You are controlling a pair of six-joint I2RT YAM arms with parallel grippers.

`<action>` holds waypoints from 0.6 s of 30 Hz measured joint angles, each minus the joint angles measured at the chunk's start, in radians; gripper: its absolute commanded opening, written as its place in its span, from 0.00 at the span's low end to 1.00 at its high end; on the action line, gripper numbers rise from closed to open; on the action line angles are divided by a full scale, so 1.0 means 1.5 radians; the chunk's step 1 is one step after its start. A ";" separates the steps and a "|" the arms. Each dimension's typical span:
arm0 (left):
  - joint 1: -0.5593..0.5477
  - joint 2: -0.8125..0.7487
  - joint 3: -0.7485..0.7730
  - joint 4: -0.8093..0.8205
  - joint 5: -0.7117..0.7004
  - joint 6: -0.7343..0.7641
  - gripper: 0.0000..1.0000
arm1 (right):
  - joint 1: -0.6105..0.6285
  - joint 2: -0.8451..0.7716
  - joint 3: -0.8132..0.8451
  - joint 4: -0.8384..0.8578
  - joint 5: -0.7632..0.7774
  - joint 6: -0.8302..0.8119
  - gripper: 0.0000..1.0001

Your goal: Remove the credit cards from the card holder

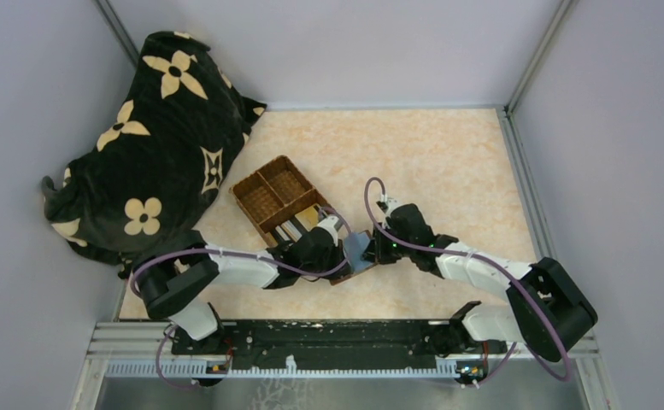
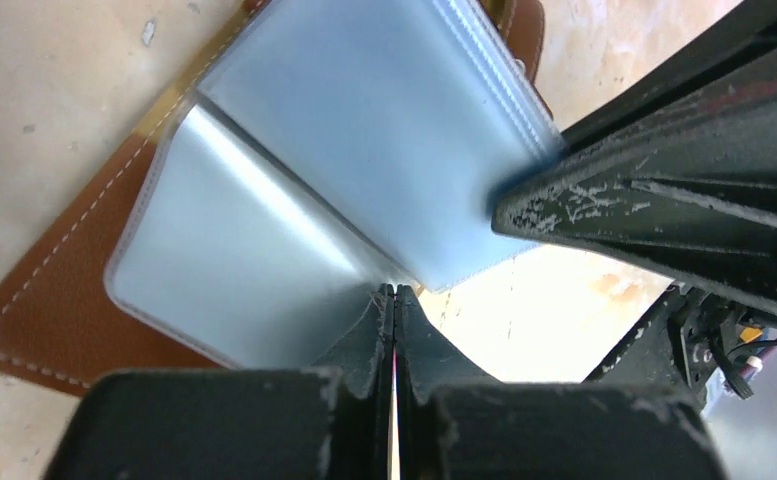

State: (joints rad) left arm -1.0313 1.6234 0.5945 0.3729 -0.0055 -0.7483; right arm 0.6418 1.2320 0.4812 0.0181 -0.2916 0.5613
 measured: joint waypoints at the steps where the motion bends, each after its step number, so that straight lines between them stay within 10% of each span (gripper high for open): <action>1: -0.003 -0.007 -0.001 -0.012 -0.005 0.000 0.00 | 0.000 0.000 0.000 -0.007 0.011 0.000 0.00; 18: -0.023 -0.176 -0.036 -0.185 -0.069 0.000 0.00 | 0.017 -0.076 0.073 -0.146 0.202 -0.047 0.00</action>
State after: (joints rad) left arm -1.0653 1.3590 0.5404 0.0956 -0.1085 -0.7483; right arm 0.6670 1.1183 0.5911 -0.2005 0.0116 0.4915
